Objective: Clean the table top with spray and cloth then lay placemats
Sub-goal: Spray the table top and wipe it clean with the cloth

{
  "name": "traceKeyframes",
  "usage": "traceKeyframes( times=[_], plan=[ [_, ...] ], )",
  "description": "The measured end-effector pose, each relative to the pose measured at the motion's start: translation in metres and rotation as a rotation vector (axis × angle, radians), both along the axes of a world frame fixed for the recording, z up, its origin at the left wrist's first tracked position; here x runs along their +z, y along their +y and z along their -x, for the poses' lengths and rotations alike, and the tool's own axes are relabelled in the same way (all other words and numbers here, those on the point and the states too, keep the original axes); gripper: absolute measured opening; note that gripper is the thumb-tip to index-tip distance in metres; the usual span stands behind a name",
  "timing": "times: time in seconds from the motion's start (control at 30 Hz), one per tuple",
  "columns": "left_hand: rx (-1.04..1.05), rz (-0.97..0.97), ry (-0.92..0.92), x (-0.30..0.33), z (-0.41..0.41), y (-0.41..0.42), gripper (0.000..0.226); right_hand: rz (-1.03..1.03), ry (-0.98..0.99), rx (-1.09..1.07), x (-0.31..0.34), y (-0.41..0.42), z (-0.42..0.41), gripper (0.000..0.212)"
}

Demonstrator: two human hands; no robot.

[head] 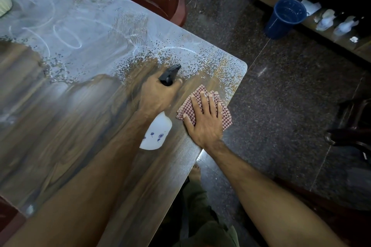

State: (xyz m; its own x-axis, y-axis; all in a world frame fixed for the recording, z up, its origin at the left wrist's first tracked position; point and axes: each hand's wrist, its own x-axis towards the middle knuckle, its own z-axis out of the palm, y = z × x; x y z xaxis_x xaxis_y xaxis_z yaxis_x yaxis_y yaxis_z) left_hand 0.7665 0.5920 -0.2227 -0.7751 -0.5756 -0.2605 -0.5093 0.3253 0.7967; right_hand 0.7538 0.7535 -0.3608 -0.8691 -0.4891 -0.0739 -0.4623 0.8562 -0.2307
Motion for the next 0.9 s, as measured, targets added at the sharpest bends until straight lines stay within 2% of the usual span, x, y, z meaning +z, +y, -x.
traceKeyframes(
  times=[0.2, 0.27, 0.37, 0.47, 0.67, 0.8, 0.9],
  plan=[
    [0.145, 0.019, -0.069, -0.001, 0.001, -0.032, 0.023, 0.011, -0.005, -0.006, 0.001, -0.001, 0.000, 0.068],
    [0.146, 0.019, -0.072, -0.001, 0.004, -0.037, 0.026, 0.008, -0.003, -0.001, 0.002, -0.001, 0.000, 0.069],
    [0.109, 0.039, -0.046, -0.003, 0.008, -0.035, 0.017, -0.009, -0.017, 0.009, 0.002, -0.001, 0.001, 0.068],
    [0.138, 0.043, -0.041, -0.007, 0.013, -0.033, 0.026, -0.012, -0.017, 0.011, 0.004, 0.000, 0.002, 0.068],
    [0.157, 0.034, -0.059, -0.012, 0.023, -0.038, 0.019, 0.017, -0.038, 0.043, 0.003, 0.006, 0.007, 0.068],
    [0.185, -0.055, -0.008, -0.012, 0.024, -0.047, 0.021, -0.086, -0.096, 0.112, 0.004, 0.018, 0.040, 0.072],
    [0.226, -0.107, 0.049, -0.010, 0.022, -0.051, 0.027, -0.099, -0.063, 0.028, 0.002, 0.020, 0.090, 0.075]
  ],
)
